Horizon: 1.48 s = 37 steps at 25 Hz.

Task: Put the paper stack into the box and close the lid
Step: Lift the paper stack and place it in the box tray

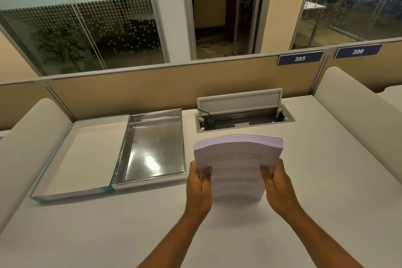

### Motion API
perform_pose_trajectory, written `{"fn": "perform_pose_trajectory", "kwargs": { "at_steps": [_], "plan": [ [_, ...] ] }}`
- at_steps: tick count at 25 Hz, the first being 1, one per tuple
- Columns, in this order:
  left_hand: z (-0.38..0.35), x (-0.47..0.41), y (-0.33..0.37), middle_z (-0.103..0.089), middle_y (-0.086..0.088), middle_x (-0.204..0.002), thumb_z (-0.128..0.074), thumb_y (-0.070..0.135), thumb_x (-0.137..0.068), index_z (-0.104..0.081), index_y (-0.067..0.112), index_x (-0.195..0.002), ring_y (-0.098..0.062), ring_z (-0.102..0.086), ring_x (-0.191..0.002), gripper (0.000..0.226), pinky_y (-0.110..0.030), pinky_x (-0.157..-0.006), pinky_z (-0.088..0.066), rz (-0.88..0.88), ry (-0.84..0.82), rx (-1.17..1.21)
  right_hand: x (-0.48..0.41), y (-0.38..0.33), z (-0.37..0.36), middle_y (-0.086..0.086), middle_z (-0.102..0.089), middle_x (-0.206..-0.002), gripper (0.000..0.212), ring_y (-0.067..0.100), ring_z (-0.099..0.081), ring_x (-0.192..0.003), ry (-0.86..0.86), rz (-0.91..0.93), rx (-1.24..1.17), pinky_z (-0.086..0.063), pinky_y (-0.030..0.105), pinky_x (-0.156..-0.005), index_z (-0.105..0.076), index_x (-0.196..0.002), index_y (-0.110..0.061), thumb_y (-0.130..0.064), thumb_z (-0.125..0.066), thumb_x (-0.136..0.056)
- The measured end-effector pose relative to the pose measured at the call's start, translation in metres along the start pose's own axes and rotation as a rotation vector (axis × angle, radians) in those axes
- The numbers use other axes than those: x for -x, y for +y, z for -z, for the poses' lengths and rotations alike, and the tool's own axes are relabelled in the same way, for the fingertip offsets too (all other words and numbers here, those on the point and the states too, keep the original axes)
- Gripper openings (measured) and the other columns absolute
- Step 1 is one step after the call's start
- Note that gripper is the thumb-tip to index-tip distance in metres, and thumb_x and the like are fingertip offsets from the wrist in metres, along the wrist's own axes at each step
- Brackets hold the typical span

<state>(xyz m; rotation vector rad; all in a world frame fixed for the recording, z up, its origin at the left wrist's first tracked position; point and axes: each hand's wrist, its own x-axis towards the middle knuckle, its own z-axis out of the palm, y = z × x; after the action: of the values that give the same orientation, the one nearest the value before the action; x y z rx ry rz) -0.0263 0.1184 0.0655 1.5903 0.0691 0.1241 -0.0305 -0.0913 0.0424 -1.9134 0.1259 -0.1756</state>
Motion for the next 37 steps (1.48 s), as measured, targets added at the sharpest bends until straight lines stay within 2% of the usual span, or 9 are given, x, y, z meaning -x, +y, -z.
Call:
{"fn": "perform_pose_trajectory", "kwargs": {
  "at_steps": [4,9,14,18,21,24,28,33,37],
  "plan": [
    [0.000,-0.002,-0.006,-0.070,0.005,-0.123,-0.048,0.015,-0.111,-0.051,0.076,-0.112,-0.010,-0.069,-0.112,0.061,-0.025,-0.083,-0.064,-0.038,0.010,-0.007,-0.003,0.001,0.005,-0.018,-0.066,-0.115,0.019,0.000,-0.066,-0.104,-0.005,-0.010,0.012,-0.058,0.027,-0.079,-0.044,-0.126,-0.034,-0.027,-0.042,-0.108],
    [0.005,0.001,-0.014,-0.073,0.015,-0.114,-0.054,0.016,-0.108,-0.055,0.045,-0.128,-0.010,-0.070,-0.111,0.035,-0.021,-0.082,-0.063,-0.017,0.016,0.015,0.004,0.001,0.004,-0.022,-0.065,-0.117,0.022,-0.003,-0.064,-0.107,-0.028,-0.021,0.015,-0.060,0.026,-0.080,-0.042,-0.128,-0.039,-0.034,-0.044,-0.107],
    [-0.003,-0.004,0.023,-0.072,0.003,-0.109,-0.053,0.040,-0.101,-0.058,0.026,-0.128,-0.004,-0.071,-0.100,0.031,-0.019,-0.076,-0.060,-0.087,0.086,0.072,0.002,-0.035,0.008,-0.022,-0.066,-0.111,0.043,0.002,-0.066,-0.108,0.029,0.083,-0.129,-0.061,0.021,-0.076,-0.042,-0.134,-0.032,-0.051,-0.046,-0.097],
    [-0.018,-0.013,0.048,-0.067,0.000,-0.096,-0.057,0.038,-0.106,-0.061,0.029,-0.108,-0.012,-0.067,-0.086,0.010,-0.011,-0.061,-0.054,-0.050,0.232,0.043,-0.006,-0.062,0.002,-0.011,-0.066,-0.105,0.041,0.015,-0.067,-0.099,0.134,0.038,-0.209,-0.058,0.025,-0.067,-0.048,-0.126,-0.034,-0.059,-0.037,-0.094],
    [-0.019,-0.015,0.049,-0.067,0.001,-0.096,-0.057,0.035,-0.106,-0.060,0.029,-0.108,-0.012,-0.067,-0.086,0.007,-0.010,-0.059,-0.054,-0.046,0.226,0.043,-0.011,-0.065,-0.001,-0.003,-0.066,-0.101,0.043,0.019,-0.066,-0.094,0.177,0.006,-0.182,-0.053,0.028,-0.068,-0.051,-0.118,-0.028,-0.060,-0.035,-0.093],
    [-0.011,-0.015,0.040,-0.068,0.002,-0.103,-0.057,0.032,-0.106,-0.058,0.026,-0.121,-0.005,-0.071,-0.090,0.016,-0.012,-0.064,-0.057,-0.036,0.153,0.064,-0.010,-0.055,0.004,-0.012,-0.067,-0.104,0.042,0.012,-0.068,-0.097,0.090,0.046,-0.205,-0.058,0.026,-0.068,-0.046,-0.124,-0.031,-0.059,-0.036,-0.095],
    [0.007,-0.002,0.002,-0.068,0.002,-0.124,-0.059,0.015,-0.105,-0.047,0.020,-0.141,0.000,-0.069,-0.110,0.038,-0.015,-0.083,-0.060,-0.032,-0.003,-0.024,0.006,-0.005,0.008,-0.028,-0.061,-0.125,0.041,0.003,-0.062,-0.120,-0.106,0.061,-0.138,-0.059,0.027,-0.091,-0.034,-0.141,-0.043,-0.051,-0.038,-0.100],
    [0.028,0.000,-0.047,-0.068,0.025,-0.126,-0.049,0.010,-0.110,-0.043,0.047,-0.134,0.004,-0.062,-0.118,0.045,-0.015,-0.096,-0.055,-0.033,-0.076,-0.312,0.014,0.047,0.002,-0.034,-0.062,-0.119,0.019,-0.005,-0.061,-0.115,-0.131,-0.045,0.078,-0.058,0.044,-0.099,-0.041,-0.118,-0.051,-0.037,-0.040,-0.106],
    [0.031,-0.010,-0.067,-0.071,0.006,-0.126,-0.046,0.005,-0.110,-0.050,0.035,-0.128,0.009,-0.064,-0.112,0.035,-0.006,-0.087,-0.053,-0.031,-0.142,-0.413,0.012,0.056,-0.002,-0.023,-0.065,-0.121,0.014,-0.004,-0.063,-0.110,-0.097,-0.053,0.116,-0.060,0.044,-0.094,-0.045,-0.113,-0.052,-0.043,-0.037,-0.104]
  ]
}}
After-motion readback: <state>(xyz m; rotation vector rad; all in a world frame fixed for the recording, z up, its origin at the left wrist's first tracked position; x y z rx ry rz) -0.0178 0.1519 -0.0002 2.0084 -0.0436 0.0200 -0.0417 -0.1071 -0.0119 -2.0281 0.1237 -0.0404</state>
